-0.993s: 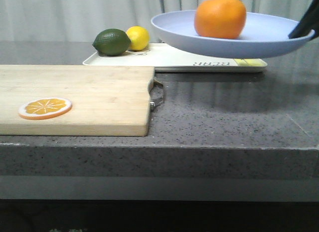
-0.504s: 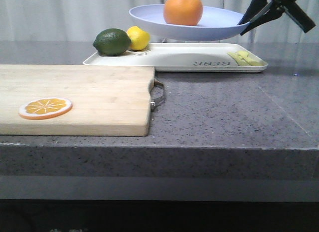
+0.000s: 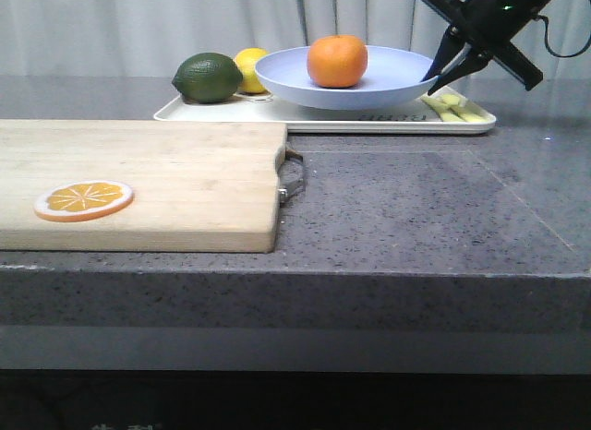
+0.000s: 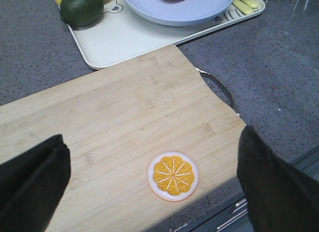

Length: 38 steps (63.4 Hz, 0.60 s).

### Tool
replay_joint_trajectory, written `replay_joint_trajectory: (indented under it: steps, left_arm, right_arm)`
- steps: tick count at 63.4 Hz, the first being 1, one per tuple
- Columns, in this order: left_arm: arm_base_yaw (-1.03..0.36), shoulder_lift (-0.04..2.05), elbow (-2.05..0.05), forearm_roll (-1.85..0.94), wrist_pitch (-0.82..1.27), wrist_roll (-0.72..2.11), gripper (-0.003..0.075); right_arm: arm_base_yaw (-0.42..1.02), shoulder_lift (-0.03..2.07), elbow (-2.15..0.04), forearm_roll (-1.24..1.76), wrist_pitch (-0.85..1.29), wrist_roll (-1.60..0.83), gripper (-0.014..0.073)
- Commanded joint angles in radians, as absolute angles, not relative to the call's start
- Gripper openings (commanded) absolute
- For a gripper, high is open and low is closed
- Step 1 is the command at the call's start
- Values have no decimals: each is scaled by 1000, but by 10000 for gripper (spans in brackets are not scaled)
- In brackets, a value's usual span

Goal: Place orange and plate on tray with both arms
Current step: 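Carry the plate with the right gripper onto the white tray and lower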

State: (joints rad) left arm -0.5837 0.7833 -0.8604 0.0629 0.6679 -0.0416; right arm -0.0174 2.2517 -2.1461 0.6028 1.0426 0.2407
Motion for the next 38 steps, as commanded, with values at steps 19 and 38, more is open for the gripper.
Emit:
replay_joint_trajectory:
  steps: [19,38]
  left_arm:
    - [-580,779,-887,60,592,-49,654]
    - [-580,779,-887,63,592,-49,654]
  right_arm:
    - [-17,2190,-2189,660,1017,244,-44]
    - [-17,2204,-2189,653,1031,246,115]
